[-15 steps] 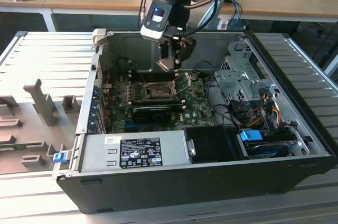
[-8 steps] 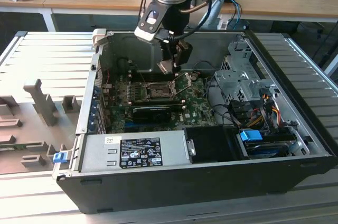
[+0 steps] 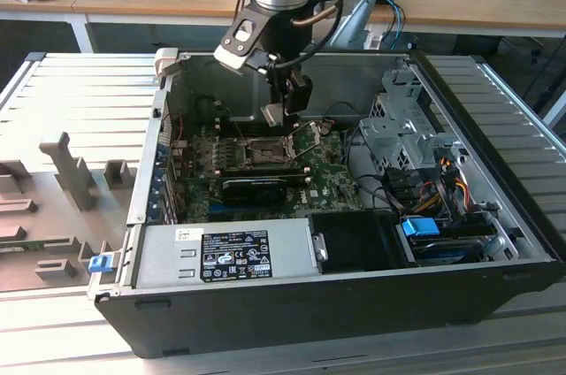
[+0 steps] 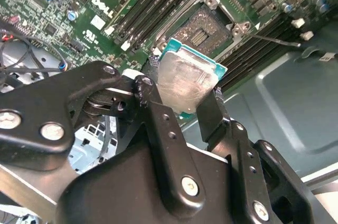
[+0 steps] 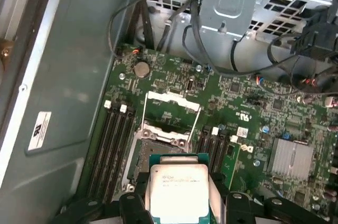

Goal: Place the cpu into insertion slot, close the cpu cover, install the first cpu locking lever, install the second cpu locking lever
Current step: 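Place the cpu into insertion slot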

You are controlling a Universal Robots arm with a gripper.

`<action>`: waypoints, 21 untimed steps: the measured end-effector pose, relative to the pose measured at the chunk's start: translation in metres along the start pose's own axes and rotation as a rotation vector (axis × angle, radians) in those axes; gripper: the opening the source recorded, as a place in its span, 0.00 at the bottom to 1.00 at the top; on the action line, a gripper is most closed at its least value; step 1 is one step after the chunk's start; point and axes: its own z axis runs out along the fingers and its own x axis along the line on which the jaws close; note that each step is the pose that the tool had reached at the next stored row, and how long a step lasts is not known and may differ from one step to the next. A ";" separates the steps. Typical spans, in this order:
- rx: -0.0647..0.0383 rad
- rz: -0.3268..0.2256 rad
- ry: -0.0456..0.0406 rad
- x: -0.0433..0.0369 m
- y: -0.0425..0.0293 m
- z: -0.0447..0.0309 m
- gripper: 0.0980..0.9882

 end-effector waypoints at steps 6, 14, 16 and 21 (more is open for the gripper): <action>-0.002 0.077 -0.0086 -0.0002 -0.0008 0.0064 0.49; -0.002 0.079 -0.0100 -0.0001 -0.0024 0.0123 0.49; -0.002 0.081 -0.0101 -0.0001 -0.0025 0.0129 0.49; 0.000 0.088 -0.0105 -0.0001 -0.0027 0.0144 0.49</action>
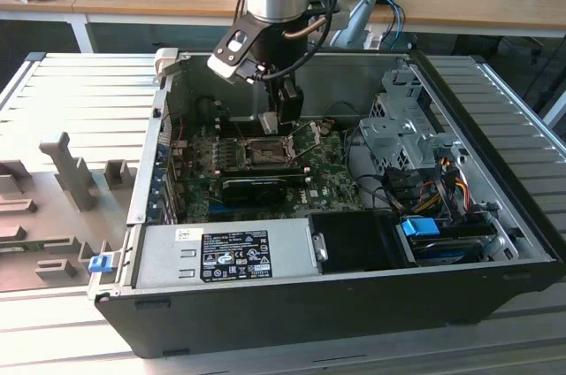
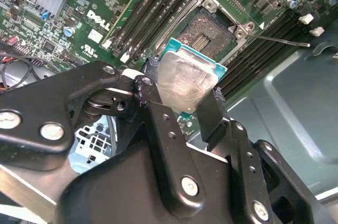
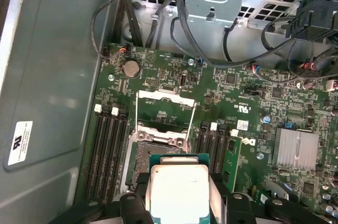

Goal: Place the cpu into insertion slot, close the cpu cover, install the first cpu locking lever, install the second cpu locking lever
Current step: 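Place the cpu into insertion slot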

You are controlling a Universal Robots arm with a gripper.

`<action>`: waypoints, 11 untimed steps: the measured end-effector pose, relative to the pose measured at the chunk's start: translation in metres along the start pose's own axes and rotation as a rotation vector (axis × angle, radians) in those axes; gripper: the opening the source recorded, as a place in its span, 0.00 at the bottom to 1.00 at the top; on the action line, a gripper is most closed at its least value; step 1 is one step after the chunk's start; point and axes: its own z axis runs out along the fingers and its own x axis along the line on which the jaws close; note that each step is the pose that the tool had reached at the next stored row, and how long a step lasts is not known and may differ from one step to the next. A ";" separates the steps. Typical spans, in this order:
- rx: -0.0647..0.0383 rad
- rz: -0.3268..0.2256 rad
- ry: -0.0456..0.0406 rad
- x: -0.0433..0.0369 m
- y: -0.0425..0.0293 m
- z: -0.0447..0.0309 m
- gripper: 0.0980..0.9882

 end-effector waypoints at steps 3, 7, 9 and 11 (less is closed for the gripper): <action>-0.001 0.029 -0.0025 -0.0001 -0.0001 0.0018 0.49; -0.001 0.049 -0.0046 -0.0002 -0.0005 0.0055 0.49; -0.001 0.051 -0.0046 -0.0002 -0.0007 0.0084 0.49; -0.001 0.055 -0.0050 -0.0002 -0.0013 0.0139 0.49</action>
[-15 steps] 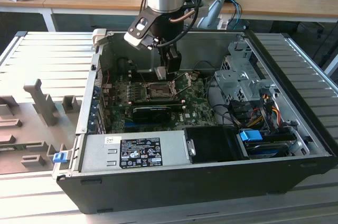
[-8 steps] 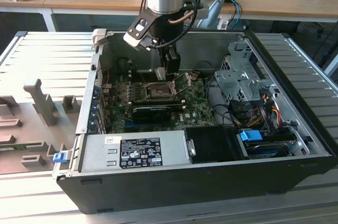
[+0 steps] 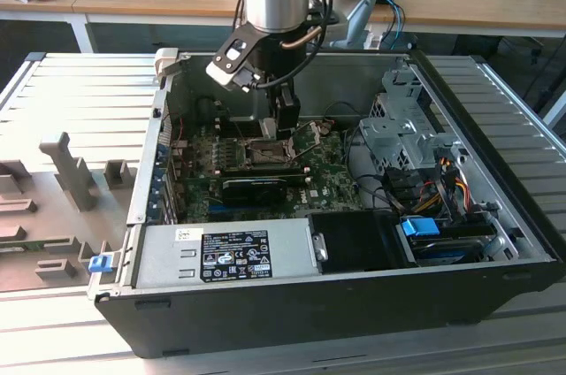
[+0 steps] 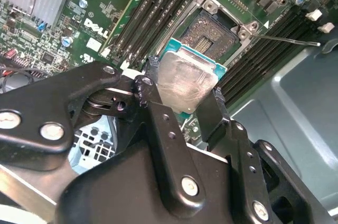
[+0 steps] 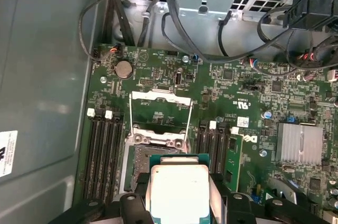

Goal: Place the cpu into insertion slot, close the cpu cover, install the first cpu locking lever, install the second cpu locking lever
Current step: 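Place the cpu into insertion slot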

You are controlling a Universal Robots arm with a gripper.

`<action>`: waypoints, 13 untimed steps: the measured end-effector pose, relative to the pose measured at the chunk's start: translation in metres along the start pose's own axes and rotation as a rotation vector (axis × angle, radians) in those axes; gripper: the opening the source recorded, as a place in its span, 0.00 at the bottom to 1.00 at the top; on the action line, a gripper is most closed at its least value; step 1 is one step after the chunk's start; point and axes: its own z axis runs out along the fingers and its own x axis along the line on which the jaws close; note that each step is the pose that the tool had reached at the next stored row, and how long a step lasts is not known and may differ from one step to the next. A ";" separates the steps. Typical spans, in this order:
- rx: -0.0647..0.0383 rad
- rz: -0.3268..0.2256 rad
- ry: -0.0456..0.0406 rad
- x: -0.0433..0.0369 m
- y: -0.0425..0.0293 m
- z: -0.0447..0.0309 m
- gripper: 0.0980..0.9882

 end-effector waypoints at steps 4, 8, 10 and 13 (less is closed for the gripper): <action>-0.002 0.075 -0.0071 0.0000 -0.0007 0.0076 0.49; -0.003 0.132 -0.0126 -0.0001 -0.0009 0.0107 0.49; -0.004 0.132 -0.0124 -0.0001 -0.0010 0.0110 0.49; -0.004 0.132 -0.0123 0.0000 -0.0015 0.0117 0.49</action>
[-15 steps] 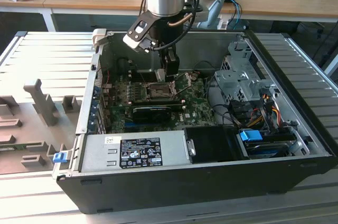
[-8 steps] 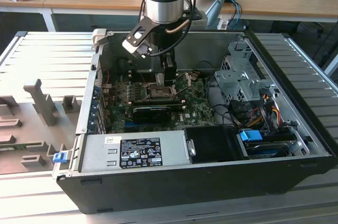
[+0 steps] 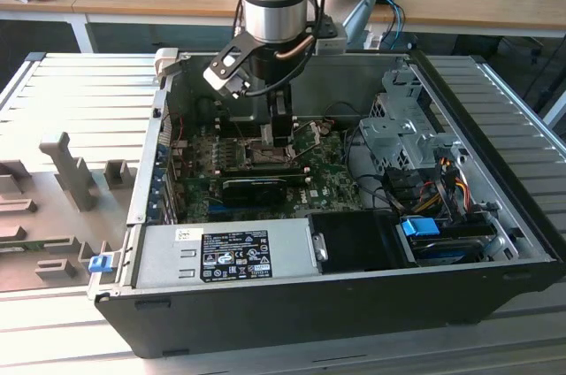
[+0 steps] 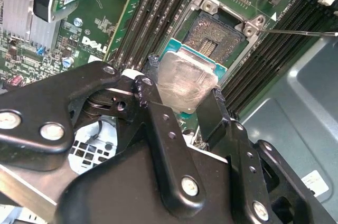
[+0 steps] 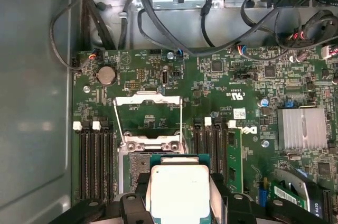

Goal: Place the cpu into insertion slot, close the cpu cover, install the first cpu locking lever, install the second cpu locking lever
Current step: 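Place the cpu into insertion slot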

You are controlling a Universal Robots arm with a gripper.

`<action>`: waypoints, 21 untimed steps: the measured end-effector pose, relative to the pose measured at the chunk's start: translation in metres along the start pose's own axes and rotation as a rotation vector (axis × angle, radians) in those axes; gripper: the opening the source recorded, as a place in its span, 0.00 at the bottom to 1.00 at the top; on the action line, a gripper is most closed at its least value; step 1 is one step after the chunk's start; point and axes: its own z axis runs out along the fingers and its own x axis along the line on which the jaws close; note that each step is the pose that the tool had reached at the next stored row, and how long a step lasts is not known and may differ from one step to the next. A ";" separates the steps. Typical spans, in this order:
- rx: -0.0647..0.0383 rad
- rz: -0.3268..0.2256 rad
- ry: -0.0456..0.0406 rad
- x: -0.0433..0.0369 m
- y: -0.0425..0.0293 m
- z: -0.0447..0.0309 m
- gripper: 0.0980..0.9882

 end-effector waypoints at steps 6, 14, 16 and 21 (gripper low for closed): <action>-0.001 0.041 -0.0039 -0.0001 -0.0004 0.0042 0.49; 0.001 -0.021 0.0046 0.0029 -0.0029 0.0161 0.49; 0.001 -0.026 0.0052 0.0038 -0.0061 0.0192 0.49; 0.001 -0.028 0.0053 0.0132 -0.0089 0.0272 0.49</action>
